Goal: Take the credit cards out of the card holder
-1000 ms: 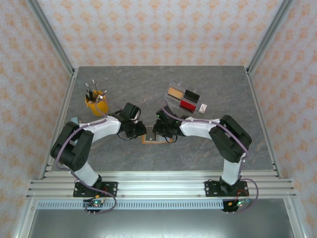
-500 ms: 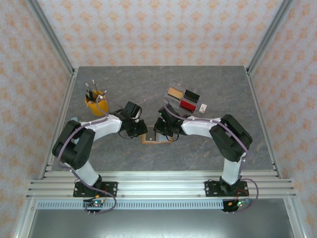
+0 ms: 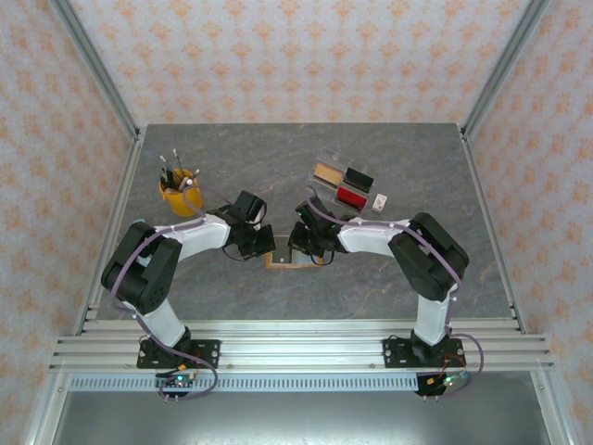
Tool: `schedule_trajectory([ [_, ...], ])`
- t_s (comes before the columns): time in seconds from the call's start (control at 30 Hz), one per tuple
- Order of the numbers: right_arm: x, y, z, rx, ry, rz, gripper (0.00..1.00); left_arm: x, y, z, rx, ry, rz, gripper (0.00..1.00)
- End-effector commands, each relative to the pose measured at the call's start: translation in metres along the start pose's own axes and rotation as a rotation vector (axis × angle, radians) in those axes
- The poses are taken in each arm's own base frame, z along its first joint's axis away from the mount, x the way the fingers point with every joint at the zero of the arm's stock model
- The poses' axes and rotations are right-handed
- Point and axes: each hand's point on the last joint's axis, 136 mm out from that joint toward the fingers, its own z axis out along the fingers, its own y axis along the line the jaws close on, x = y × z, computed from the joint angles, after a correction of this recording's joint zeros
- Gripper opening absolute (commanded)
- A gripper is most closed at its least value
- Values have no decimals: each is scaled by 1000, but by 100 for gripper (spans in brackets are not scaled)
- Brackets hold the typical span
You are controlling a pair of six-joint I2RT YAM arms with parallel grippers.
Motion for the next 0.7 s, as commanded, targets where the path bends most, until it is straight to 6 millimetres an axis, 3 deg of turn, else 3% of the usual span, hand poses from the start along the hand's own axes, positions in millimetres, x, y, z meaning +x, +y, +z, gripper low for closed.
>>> schedule_trajectory([
  [0.0, 4, -22, 9, 71, 11, 33, 15, 7, 17, 9, -77, 26, -14, 8],
  [0.23, 11, -11, 15, 0, 56, 30, 13, 9, 18, 11, -74, 33, -14, 8],
  [0.67, 17, -2, 7, -35, 98, -45, 12, 6, 17, 11, -79, 27, -6, 8],
])
